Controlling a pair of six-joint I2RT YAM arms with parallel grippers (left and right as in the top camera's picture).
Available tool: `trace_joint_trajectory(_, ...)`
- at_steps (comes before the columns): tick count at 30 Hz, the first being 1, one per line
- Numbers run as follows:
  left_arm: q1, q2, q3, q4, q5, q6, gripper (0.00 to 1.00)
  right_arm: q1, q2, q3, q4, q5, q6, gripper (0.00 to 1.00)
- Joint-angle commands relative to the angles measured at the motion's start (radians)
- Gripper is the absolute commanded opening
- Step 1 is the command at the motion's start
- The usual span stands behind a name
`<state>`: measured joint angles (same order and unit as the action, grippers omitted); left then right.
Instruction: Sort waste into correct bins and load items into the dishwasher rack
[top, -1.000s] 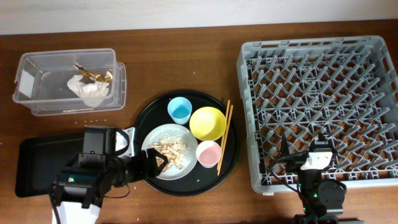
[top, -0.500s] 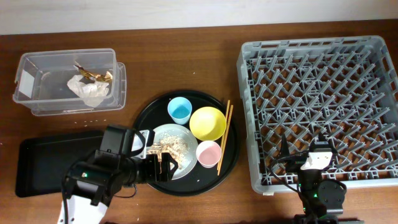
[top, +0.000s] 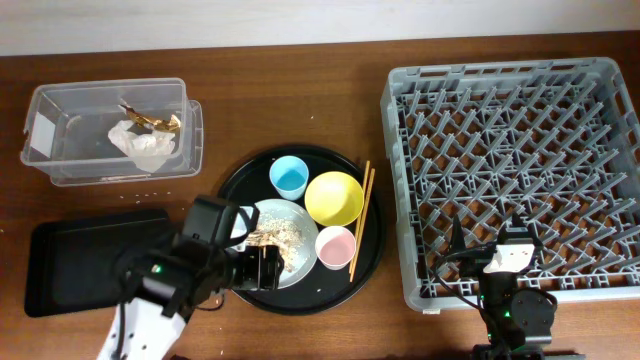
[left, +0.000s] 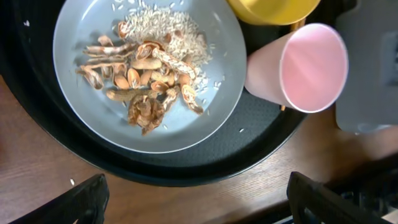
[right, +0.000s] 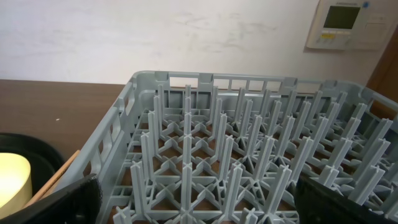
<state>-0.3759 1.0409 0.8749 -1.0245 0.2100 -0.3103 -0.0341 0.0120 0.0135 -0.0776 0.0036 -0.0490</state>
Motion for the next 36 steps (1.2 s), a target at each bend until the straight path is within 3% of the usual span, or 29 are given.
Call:
trace_joint_trajectory(1,-0.004,0.071,-0.008,0.012,-0.024,-0.002,0.91,-0.006,-0.007,-0.008,-0.003,0.005,0.001,0.99)
trace_joint_trajectory(6,-0.004,0.092,-0.008,0.077,-0.038,-0.002,0.92,-0.006,-0.007,-0.008,-0.003,0.005,0.001,0.99)
trace_joint_trajectory(9,-0.003,0.092,-0.008,0.074,-0.163,-0.003,0.92,-0.006,-0.007,-0.008,-0.003,0.005,0.001,0.99)
trace_joint_trajectory(13,-0.003,0.100,-0.008,0.093,-0.194,-0.002,0.92,-0.006,-0.007,-0.008,-0.003,0.005,0.001,0.99)
trace_joint_trajectory(16,-0.003,0.155,-0.008,0.124,-0.305,-0.003,0.92,-0.006,-0.007,-0.008,-0.003,0.005,0.001,0.99)
trace_joint_trajectory(23,0.005,0.330,-0.008,0.292,-0.315,-0.032,0.91,-0.006,-0.007,-0.008,-0.003,0.005,0.001,0.99)
trace_joint_trajectory(29,0.024,0.324,-0.003,0.306,-0.296,-0.118,0.89,-0.006,-0.007,-0.008,-0.003,0.005,0.001,0.99)
trace_joint_trajectory(30,0.024,0.312,0.007,0.306,-0.274,-0.120,0.85,-0.006,-0.007,-0.008,-0.003,0.005,0.001,0.99)
trace_joint_trajectory(36,0.037,0.174,0.055,0.290,-0.283,-0.120,0.86,-0.006,-0.007,-0.008,-0.003,0.005,0.001,0.99)
